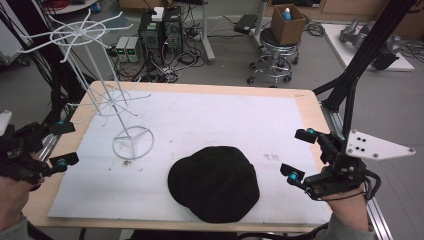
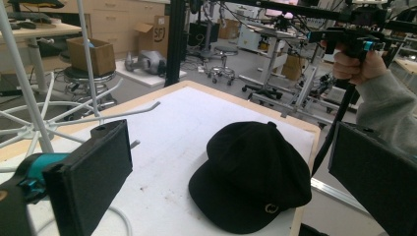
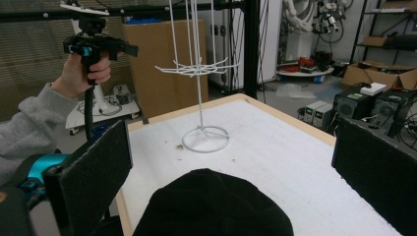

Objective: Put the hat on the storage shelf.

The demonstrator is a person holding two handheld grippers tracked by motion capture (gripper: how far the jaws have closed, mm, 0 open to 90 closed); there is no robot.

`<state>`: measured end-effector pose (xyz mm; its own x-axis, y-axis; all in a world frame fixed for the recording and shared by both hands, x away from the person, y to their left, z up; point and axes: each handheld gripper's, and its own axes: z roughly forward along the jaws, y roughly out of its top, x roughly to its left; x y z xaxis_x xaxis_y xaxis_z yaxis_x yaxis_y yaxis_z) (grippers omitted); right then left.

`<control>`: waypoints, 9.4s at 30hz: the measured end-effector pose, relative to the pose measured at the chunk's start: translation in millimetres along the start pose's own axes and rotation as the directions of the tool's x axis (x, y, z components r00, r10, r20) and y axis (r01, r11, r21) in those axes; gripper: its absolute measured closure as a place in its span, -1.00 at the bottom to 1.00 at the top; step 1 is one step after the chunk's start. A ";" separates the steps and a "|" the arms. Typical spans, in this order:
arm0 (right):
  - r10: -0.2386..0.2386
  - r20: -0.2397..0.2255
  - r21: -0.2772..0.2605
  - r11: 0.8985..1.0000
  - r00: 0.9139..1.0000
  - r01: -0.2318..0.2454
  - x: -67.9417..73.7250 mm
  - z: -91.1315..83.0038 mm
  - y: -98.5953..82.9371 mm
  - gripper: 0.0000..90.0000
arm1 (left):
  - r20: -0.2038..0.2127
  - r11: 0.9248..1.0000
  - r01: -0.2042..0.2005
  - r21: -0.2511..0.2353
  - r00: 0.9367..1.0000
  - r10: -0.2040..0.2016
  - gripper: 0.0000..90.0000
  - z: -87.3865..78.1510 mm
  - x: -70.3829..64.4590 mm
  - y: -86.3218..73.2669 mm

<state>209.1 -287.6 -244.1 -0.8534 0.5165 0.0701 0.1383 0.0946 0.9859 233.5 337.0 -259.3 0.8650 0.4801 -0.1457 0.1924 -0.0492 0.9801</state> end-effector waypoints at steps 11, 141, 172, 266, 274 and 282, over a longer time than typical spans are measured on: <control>-0.020 -0.011 0.035 0.999 1.000 0.021 0.7 11.7 -2.2 -0.98 | -0.011 1.000 0.007 0.000 1.000 -0.007 -0.93 -0.5 0.0 -0.5; -0.087 -0.199 0.254 0.957 0.976 0.138 -24.6 115.9 -63.0 0.60 | -0.093 0.998 0.023 0.066 0.996 -0.017 -0.93 -6.0 6.1 -11.8; -0.264 -0.247 0.301 0.894 0.932 0.333 -12.4 141.9 76.0 0.61 | -0.125 0.997 0.040 0.065 0.992 -0.031 -0.93 -15.6 7.3 -16.5; -0.425 -0.105 0.064 0.899 0.899 0.432 46.5 205.3 362.1 0.61 | -0.153 0.995 0.086 0.059 0.985 -0.076 -0.93 -54.5 -15.1 -29.1; -0.417 -0.133 0.055 0.903 0.899 0.427 48.7 236.5 355.6 0.61 | -0.164 0.995 0.088 0.049 0.983 -0.079 -0.93 -60.6 -14.1 -30.5; -0.403 -0.145 0.056 0.909 0.904 0.414 47.0 254.1 346.4 0.61 | -0.176 0.995 0.090 0.046 0.981 -0.081 -0.93 -64.5 -14.1 -31.0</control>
<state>344.6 -14.2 62.1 -0.8997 0.3055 -0.3118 -0.1996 0.3472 0.9163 185.5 388.2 -278.9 0.7514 0.6292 -0.1985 0.2912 -0.0462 0.9556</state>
